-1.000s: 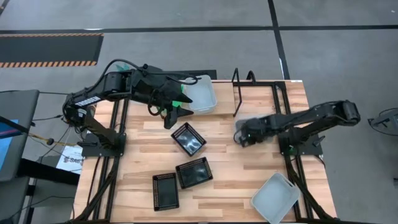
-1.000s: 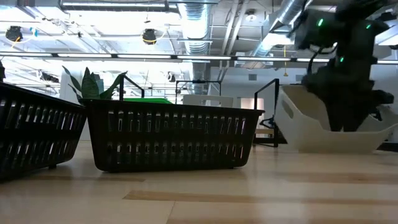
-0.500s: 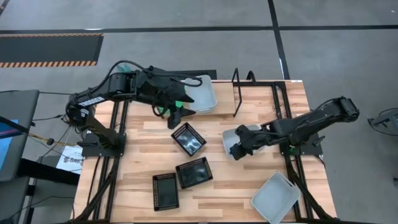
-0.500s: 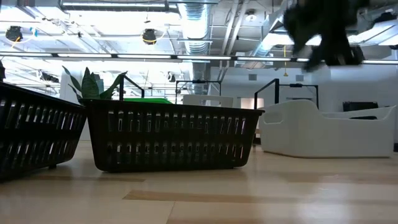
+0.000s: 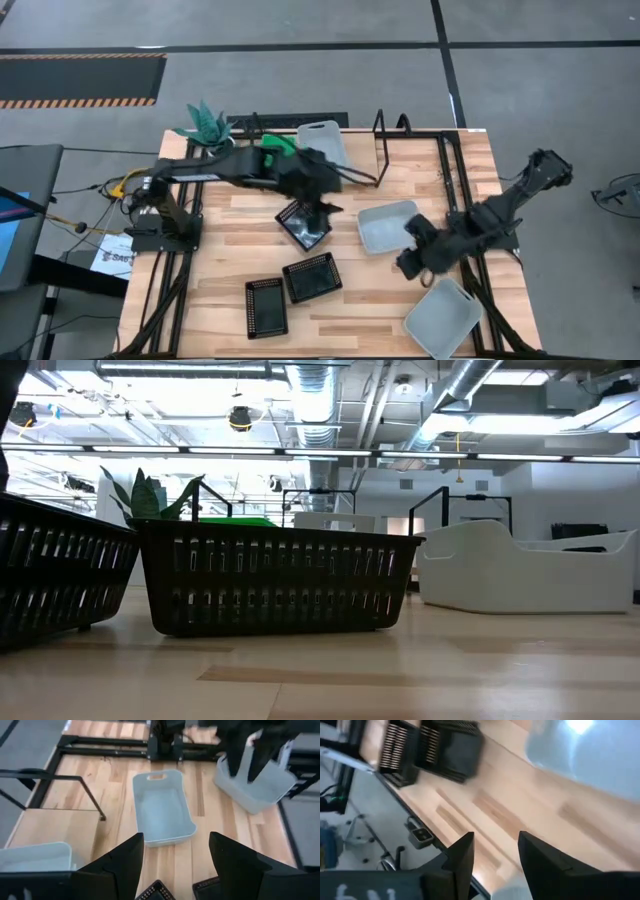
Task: Stack baskets on shelf by color
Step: Stack the top gray bin on top of the gray bin on the shelf
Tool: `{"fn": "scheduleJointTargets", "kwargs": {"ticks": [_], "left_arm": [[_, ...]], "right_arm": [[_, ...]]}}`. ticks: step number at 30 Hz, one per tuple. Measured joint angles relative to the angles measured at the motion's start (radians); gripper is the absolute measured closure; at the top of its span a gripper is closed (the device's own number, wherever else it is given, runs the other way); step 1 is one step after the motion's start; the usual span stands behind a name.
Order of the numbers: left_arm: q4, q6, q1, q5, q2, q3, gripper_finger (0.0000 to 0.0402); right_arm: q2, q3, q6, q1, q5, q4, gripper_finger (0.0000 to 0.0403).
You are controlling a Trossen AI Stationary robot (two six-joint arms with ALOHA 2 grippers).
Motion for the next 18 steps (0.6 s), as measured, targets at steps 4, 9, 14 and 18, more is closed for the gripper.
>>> {"fn": "scheduleJointTargets", "kwargs": {"ticks": [4,9,14,18], "left_arm": [[0.096,-0.032,-0.002,-0.001,0.109,0.000,0.0189],[0.124,-0.062,-0.004,0.001,0.239,0.000,0.0189],[0.115,-0.012,-0.034,0.018,0.357,-0.001,0.0189],[0.123,0.060,-0.077,0.014,0.434,0.000,0.0189]], "right_arm": [[0.003,0.002,0.236,0.135,0.049,-0.105,0.0231],[0.019,0.002,0.498,0.277,0.074,-0.210,0.0238],[0.037,0.002,0.698,0.382,0.079,-0.287,0.0243],[0.057,0.001,0.787,0.428,0.079,-0.312,0.0247]]}}
